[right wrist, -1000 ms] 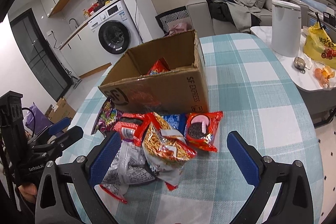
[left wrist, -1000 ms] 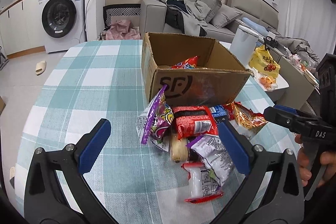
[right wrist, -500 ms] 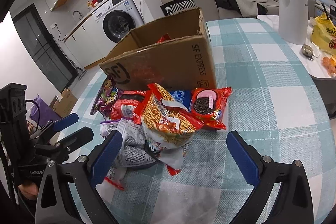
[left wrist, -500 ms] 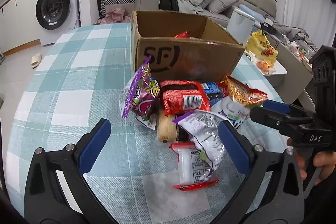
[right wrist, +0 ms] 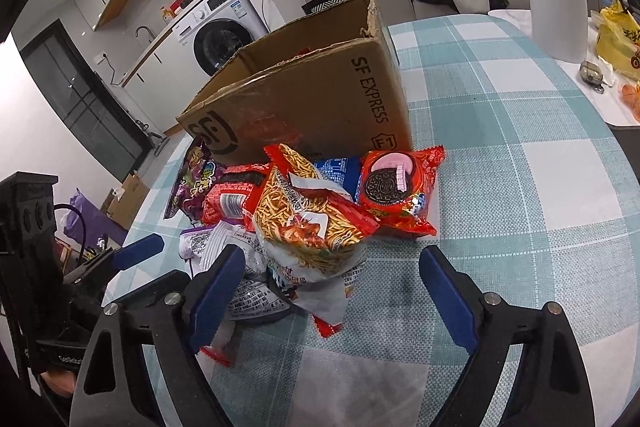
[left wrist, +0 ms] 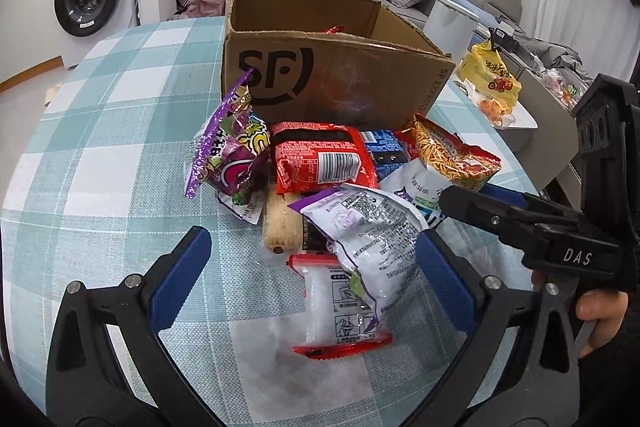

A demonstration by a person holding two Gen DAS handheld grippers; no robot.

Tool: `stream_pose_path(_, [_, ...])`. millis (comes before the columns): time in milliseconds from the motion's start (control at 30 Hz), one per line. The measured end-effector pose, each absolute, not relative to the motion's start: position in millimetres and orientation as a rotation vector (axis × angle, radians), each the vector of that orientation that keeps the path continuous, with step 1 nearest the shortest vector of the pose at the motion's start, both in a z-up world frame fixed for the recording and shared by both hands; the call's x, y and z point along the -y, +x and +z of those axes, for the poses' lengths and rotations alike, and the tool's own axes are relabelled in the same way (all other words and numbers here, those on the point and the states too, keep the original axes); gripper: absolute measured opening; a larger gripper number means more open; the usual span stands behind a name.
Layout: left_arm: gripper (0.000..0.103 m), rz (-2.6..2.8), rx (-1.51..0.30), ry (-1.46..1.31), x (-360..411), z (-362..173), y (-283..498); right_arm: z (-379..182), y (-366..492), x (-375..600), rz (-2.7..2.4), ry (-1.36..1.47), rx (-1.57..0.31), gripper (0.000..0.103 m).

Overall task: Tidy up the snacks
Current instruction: 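Grasp the white-and-purple bag with left tool while right tool grasps the orange-red noodle bag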

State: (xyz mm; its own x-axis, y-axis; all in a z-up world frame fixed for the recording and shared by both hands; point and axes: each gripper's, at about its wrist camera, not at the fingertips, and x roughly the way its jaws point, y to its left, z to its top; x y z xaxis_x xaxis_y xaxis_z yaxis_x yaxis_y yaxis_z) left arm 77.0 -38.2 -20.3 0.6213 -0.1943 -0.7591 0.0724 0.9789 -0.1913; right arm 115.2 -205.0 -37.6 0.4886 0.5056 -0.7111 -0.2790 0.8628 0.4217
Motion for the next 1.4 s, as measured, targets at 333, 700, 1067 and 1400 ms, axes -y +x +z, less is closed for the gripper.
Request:
stream_pose_path(333, [0.101,-0.174,-0.902,-0.158,45,-23,83,-40,121,197,0.501,0.261,-0.949,0.082])
stream_pose_path(700, [0.101,-0.181,-0.910,-0.167,43,-24,87,-44,127,188,0.517,0.255,-0.953,0.065])
stream_pose_path(1067, [0.101,-0.210,-0.941,-0.155,47,-28,92,-44,117,195,0.526,0.269,-0.907,0.048])
stream_pose_path(1400, [0.101,-0.238,-0.991,-0.149,58,-36,108,-34,104,209,0.499,0.275,-0.865,0.047])
